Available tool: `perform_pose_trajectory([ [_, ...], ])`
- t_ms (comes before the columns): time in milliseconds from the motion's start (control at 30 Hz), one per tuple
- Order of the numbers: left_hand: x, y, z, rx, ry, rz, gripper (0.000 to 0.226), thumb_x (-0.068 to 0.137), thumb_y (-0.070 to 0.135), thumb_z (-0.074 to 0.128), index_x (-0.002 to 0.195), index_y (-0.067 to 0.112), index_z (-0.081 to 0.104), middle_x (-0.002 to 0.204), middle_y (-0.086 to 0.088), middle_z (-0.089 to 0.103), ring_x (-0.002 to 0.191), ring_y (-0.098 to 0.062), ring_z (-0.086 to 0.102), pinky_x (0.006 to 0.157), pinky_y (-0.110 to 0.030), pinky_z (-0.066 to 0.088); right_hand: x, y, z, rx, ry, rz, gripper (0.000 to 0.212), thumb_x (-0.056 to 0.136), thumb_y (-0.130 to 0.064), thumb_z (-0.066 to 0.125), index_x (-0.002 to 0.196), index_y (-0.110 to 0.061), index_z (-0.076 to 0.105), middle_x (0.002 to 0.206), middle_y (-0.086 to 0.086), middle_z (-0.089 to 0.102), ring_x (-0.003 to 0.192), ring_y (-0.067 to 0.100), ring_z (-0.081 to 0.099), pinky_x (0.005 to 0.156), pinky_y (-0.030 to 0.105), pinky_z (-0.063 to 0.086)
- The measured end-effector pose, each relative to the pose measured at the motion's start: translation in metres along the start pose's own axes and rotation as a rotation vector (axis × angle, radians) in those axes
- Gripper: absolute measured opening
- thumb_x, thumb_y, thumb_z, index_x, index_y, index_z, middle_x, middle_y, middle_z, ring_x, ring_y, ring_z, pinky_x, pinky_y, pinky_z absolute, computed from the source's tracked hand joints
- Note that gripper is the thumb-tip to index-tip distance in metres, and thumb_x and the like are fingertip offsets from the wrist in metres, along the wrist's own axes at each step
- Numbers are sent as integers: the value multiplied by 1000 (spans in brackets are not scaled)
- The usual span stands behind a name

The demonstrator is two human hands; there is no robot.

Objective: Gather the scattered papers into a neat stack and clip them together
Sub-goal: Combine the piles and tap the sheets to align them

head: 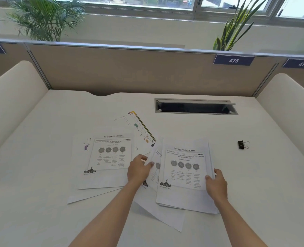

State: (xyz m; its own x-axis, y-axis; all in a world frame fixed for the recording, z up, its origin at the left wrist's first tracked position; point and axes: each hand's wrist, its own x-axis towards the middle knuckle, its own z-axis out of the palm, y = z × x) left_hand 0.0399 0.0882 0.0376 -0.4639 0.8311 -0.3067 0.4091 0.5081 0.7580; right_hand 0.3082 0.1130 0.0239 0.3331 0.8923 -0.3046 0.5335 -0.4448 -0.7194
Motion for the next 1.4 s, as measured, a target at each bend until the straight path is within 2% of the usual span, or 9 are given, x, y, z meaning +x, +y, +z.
perform_pose_trajectory([
  [167,-2,-1,-28,-95,115,52,11,81,31,72,87,27,63,72,13,63,71,-10,62,61,-25,44,0,-3,3,-99,5,-37,35,91,-13,54,125,-12,48,120,15,62,109,36,55,90,47,48],
  [333,5,-19,-72,-111,276,53,11,83,26,70,92,26,64,72,16,60,66,2,55,55,-20,36,1,-2,7,-189,44,-78,32,89,-12,55,121,-13,52,123,9,61,113,35,50,92,46,44],
  [567,18,-61,-129,-193,439,-38,16,83,24,71,97,16,68,75,3,65,68,-16,61,57,-24,39,-5,-13,17,-361,140,-51,51,87,-26,63,132,-13,45,135,16,45,123,40,40,101,51,33],
  [667,25,-75,-140,-214,474,-68,16,84,23,70,97,15,66,82,-4,67,72,-20,61,61,-26,41,-14,-29,30,-373,158,-154,55,85,-30,65,133,-14,43,136,15,42,125,40,36,102,52,29],
  [833,35,-89,-141,-221,505,-123,16,88,20,63,103,13,65,92,-8,71,79,-26,61,73,-33,45,-38,-59,70,-314,-15,-426,46,88,-32,59,131,-21,46,132,4,44,123,30,37,102,45,27],
  [933,38,-93,-138,-244,515,-141,16,88,17,62,104,13,65,94,-10,71,83,-28,63,76,-35,47,-57,-78,99,-355,-234,-619,47,89,-30,58,133,-22,45,136,2,45,126,25,38,104,39,27],
  [1100,37,-98,-131,-228,509,-99,18,89,15,61,107,13,62,93,-5,66,94,-31,64,73,-31,45,-77,-97,143,-698,-598,-748,64,92,-45,47,148,-29,23,159,1,17,146,19,14,116,43,9],
  [1233,39,-104,-125,112,363,-206,57,85,31,68,132,7,48,132,-19,47,122,-40,41,96,-46,41,-81,-93,162,-867,-620,-795,72,93,-48,42,152,-28,6,162,3,-7,149,18,-4,118,46,-2],
  [1400,35,-101,-120,273,272,-267,82,78,44,72,140,9,33,141,-15,33,123,-41,37,97,-48,41,-84,-86,170,-859,-589,-799,69,97,-47,34,153,-29,-2,161,2,-13,149,18,-9,119,46,-3],
])
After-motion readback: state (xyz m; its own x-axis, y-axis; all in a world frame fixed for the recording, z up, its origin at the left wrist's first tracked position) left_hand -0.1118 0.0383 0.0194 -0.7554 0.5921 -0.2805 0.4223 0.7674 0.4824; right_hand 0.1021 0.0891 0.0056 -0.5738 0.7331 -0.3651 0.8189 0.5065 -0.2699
